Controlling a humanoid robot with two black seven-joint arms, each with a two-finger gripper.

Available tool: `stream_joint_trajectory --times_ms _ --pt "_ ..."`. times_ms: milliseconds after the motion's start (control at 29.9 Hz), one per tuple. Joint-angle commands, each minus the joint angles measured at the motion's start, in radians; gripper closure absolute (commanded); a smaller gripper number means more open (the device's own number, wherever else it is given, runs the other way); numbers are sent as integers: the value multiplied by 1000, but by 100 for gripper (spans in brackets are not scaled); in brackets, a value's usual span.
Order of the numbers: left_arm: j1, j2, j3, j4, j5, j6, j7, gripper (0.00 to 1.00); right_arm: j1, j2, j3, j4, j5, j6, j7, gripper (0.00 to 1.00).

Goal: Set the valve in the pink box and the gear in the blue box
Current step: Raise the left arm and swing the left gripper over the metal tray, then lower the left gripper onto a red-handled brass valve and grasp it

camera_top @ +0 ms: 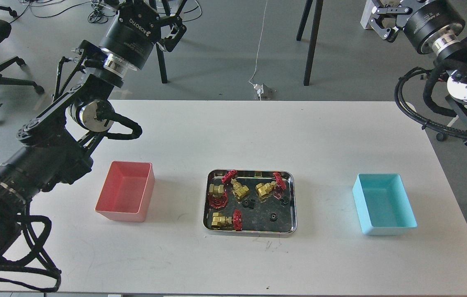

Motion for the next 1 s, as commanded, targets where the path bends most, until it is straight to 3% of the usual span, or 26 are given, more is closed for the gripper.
stream_joint_trajectory --times_ms 0,200,334,434,568,668,802,969 --pt "-160 98 264 -67 65 0 0 0 -20 -11 32 0 1 -2 1 1" --pt "-522 143 818 -179 298 0 0 1 -50 -13 42 2 1 -2 3 1" --pt "-701 48 1145 -238 461 13 0 1 -88 -13 63 31 11 5 15 1" --pt "-755 -77 1404 -239 579 123 0 2 -132 -13 109 60 10 7 15 1" --pt "-751 -228 1680 -213 656 384 0 4 -149 -10 138 53 10 2 6 1" --pt "-731 -272 1755 -205 655 469 0 7 -139 0 125 27 10 -10 -8 1" --pt "-683 -283 1755 -164 655 475 0 7 -96 9 128 -1 10 -86 -78 1" --pt "-611 -291 1756 -96 662 490 0 9 -42 36 124 -3 10 -108 -88 1"
